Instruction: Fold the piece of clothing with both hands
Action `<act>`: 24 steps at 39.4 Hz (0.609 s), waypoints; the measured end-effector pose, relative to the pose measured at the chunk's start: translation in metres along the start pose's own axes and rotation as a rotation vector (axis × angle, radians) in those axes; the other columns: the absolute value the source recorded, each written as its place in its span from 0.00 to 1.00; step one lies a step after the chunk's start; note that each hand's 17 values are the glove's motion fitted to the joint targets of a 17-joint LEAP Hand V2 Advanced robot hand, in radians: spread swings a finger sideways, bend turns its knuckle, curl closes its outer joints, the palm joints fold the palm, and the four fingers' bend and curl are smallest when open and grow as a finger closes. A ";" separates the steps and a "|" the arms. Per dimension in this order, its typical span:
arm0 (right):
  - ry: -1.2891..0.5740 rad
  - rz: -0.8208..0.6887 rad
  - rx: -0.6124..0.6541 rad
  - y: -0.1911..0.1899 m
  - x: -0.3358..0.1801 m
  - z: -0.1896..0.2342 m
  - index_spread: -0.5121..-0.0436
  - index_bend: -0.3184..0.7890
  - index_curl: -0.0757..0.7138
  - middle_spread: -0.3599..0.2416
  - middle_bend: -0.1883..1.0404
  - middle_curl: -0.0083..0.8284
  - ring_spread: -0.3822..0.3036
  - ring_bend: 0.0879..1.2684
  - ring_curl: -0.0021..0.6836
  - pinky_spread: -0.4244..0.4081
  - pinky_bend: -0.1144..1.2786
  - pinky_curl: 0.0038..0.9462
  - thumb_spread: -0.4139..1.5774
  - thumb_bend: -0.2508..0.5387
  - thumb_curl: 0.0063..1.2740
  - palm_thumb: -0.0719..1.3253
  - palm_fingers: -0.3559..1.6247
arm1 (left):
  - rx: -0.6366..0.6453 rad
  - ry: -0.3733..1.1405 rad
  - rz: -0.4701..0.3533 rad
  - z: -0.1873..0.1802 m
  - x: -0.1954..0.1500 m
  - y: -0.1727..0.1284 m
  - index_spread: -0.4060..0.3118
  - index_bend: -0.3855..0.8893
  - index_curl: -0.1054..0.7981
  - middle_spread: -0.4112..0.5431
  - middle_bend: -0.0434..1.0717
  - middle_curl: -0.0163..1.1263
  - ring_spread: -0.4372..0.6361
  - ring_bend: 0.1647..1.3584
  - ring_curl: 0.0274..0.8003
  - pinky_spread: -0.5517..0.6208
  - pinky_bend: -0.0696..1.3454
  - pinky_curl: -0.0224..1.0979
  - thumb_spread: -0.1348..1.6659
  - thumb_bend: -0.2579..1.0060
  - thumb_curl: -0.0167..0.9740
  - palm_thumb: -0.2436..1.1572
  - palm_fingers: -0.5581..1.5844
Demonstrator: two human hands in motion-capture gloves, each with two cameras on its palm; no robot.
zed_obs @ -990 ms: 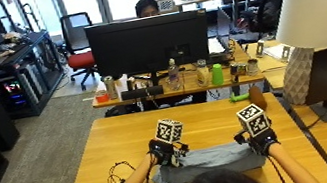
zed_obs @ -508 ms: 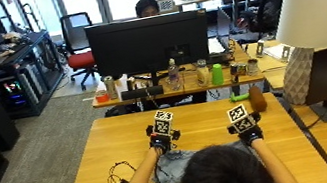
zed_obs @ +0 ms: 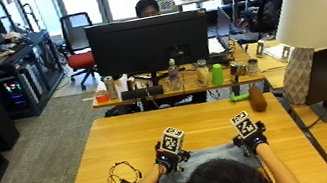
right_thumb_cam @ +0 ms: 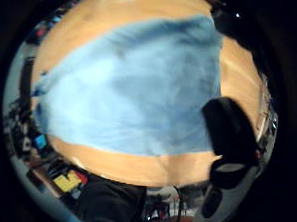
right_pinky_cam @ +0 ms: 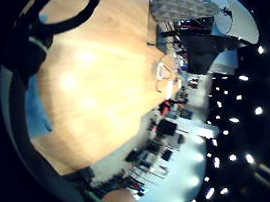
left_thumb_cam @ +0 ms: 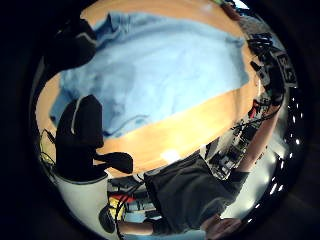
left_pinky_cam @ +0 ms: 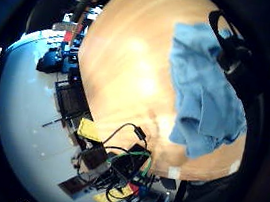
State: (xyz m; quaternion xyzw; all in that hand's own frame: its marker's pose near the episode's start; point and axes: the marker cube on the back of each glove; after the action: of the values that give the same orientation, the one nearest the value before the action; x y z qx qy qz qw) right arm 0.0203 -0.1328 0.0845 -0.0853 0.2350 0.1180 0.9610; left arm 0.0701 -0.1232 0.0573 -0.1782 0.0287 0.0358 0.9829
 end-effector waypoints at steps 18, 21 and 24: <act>-0.118 -0.120 -0.086 -0.018 -0.029 0.034 0.34 0.33 0.29 0.40 0.31 0.45 0.34 0.46 0.57 0.46 0.56 0.38 0.83 0.42 0.24 0.70 0.49 | -0.350 0.138 -0.037 0.058 0.005 -0.008 0.40 0.42 0.57 0.50 0.16 0.22 0.55 0.26 0.45 0.61 0.41 0.38 0.72 0.18 0.38 0.37 0.40; -0.164 -0.135 -0.015 -0.019 -0.034 0.033 0.38 0.33 0.28 0.40 0.31 0.46 0.30 0.52 0.60 0.39 0.57 0.39 0.83 0.44 0.25 0.73 0.54 | -0.405 0.090 -0.033 0.058 0.008 -0.007 0.42 0.39 0.55 0.51 0.15 0.22 0.58 0.27 0.46 0.63 0.45 0.39 0.70 0.17 0.37 0.35 0.35; -0.180 -0.102 0.058 -0.018 -0.034 0.034 0.43 0.35 0.29 0.40 0.32 0.47 0.26 0.53 0.62 0.33 0.57 0.39 0.82 0.46 0.26 0.77 0.60 | -0.430 0.055 -0.050 0.057 0.009 -0.005 0.43 0.38 0.53 0.53 0.15 0.22 0.62 0.29 0.47 0.66 0.48 0.41 0.69 0.17 0.35 0.33 0.31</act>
State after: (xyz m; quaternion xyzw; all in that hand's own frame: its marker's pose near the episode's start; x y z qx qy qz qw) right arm 0.0102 -0.1493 0.1320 -0.0584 0.1465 0.0694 0.9850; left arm 0.0819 -0.1068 0.1118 -0.3852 0.0426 0.0117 0.9218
